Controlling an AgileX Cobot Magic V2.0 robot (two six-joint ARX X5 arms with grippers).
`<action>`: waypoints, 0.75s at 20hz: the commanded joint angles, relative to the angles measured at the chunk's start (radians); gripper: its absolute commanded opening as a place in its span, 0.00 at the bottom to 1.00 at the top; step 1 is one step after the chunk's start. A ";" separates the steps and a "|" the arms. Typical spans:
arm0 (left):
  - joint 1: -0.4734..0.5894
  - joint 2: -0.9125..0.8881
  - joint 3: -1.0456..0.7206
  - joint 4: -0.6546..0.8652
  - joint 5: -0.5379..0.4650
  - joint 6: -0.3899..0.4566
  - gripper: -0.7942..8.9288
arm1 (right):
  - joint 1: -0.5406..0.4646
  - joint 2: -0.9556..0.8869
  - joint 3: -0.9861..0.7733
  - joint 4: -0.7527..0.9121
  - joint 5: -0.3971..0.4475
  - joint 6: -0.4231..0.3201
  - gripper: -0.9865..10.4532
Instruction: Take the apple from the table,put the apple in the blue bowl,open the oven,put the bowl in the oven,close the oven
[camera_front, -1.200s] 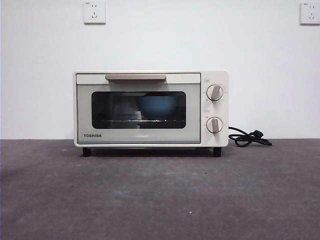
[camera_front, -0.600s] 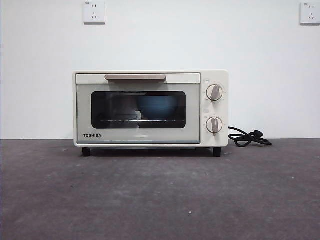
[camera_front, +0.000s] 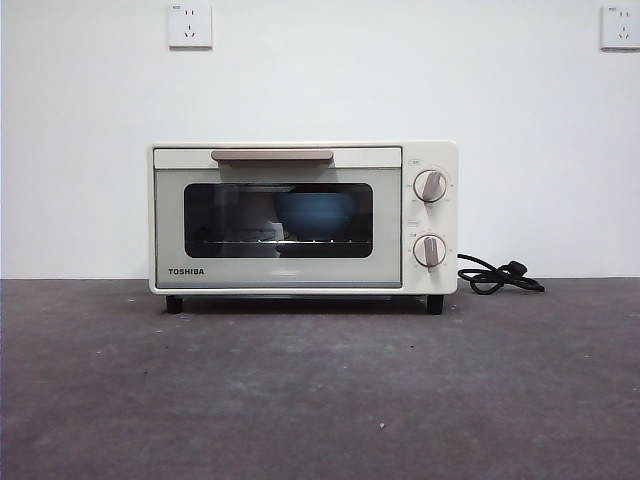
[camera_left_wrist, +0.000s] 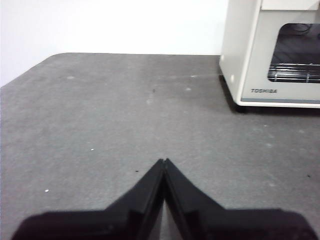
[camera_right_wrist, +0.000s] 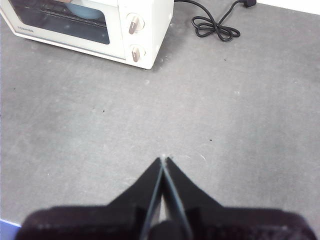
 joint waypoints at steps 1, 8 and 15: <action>-0.002 -0.002 -0.011 0.005 0.007 0.004 0.08 | 0.001 0.000 -0.009 -0.019 0.002 0.011 0.09; -0.002 -0.002 -0.011 0.008 0.006 0.004 0.08 | 0.001 0.000 -0.009 -0.019 0.002 0.011 0.09; -0.002 0.001 -0.010 0.013 0.006 0.003 0.08 | 0.001 0.000 -0.009 -0.019 0.002 0.011 0.09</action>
